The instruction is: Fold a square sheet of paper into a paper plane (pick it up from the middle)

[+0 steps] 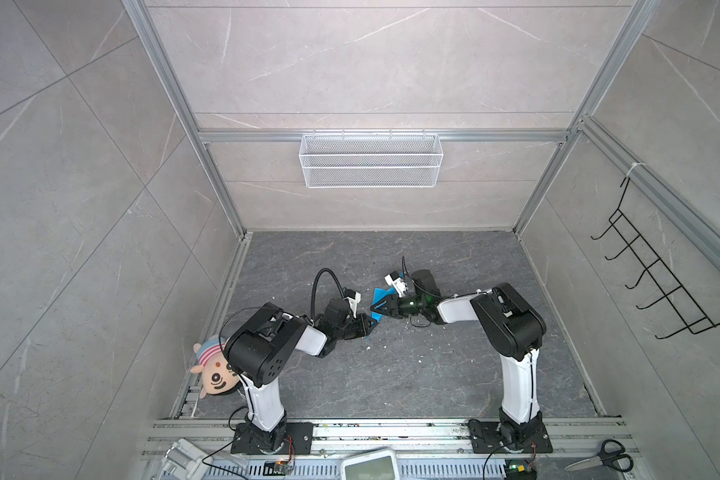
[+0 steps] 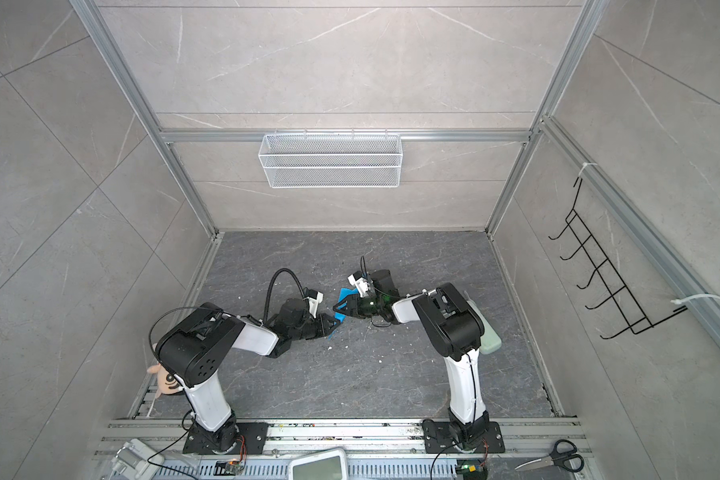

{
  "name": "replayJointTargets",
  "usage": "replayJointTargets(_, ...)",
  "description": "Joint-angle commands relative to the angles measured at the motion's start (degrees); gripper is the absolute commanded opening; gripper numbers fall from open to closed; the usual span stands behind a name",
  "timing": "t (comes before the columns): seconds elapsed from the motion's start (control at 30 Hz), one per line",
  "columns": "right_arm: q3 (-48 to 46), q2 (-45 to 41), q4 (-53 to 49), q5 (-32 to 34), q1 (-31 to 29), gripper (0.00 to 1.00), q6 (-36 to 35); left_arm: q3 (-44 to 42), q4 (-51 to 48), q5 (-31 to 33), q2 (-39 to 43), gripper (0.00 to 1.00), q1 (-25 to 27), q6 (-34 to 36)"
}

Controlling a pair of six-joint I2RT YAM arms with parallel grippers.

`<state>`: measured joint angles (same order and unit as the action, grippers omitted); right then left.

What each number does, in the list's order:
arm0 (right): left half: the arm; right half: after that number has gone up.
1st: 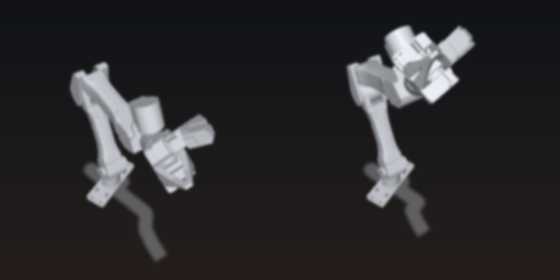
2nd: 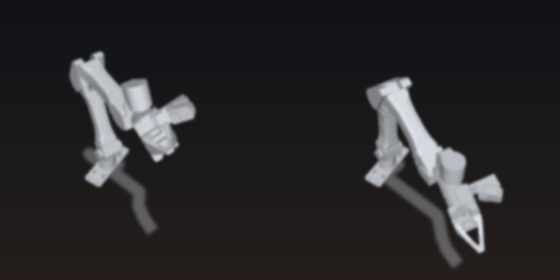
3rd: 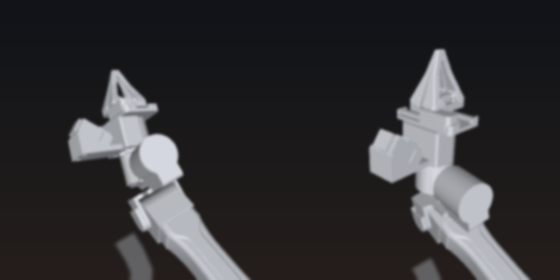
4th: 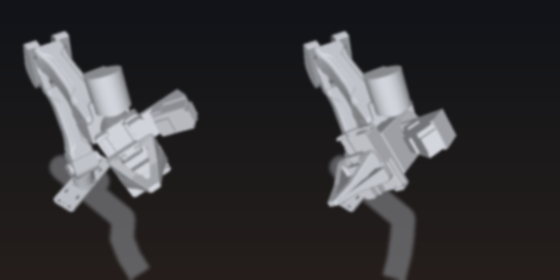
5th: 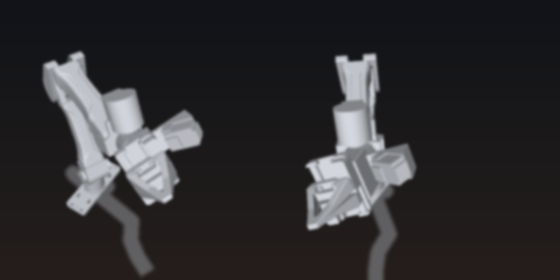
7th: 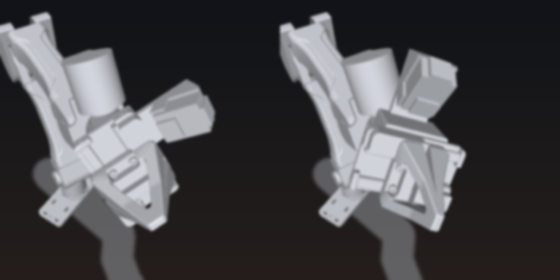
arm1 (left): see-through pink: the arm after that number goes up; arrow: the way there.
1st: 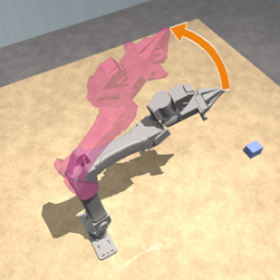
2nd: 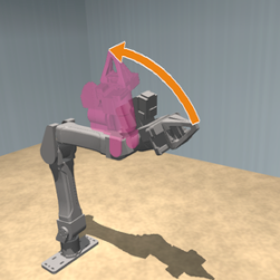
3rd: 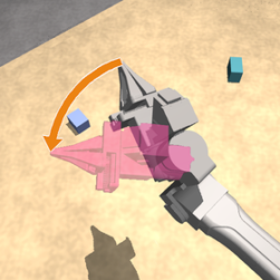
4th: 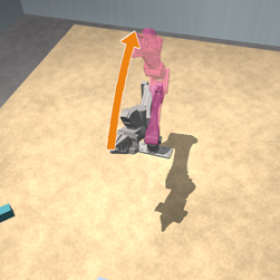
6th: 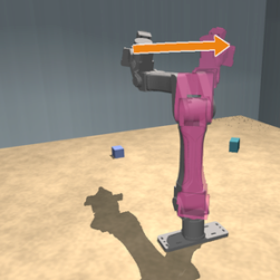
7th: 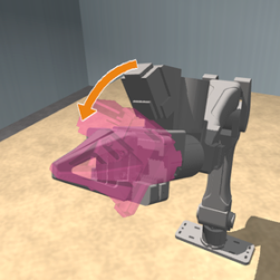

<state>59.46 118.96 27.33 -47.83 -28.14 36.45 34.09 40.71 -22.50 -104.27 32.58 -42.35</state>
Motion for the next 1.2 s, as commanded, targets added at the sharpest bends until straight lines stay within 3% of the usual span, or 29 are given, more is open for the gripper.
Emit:
replayJointTargets(0.0, 1.10, 1.10, 1.54, -0.63, -0.45, 0.48, 0.73, -0.55, -0.49, 0.48, 1.96, 0.24, -0.30, 1.00)
replayJointTargets(0.4, 1.35, 1.27, 1.70, -0.41, -0.53, 0.48, 1.50, -0.01, -6.16, 3.34, 4.00, 0.29, -0.32, 5.16)
replayJointTargets(0.67, 1.49, 1.61, 1.25, 0.14, -0.50, 0.48, 1.69, 1.44, -10.51, 5.68, 3.27, 0.16, -0.29, 5.26)
replayJointTargets(1.17, 0.56, 0.55, 2.38, -2.33, -0.51, 0.47, 0.98, 4.36, -19.13, 8.50, 2.35, 0.09, -0.32, 5.26)
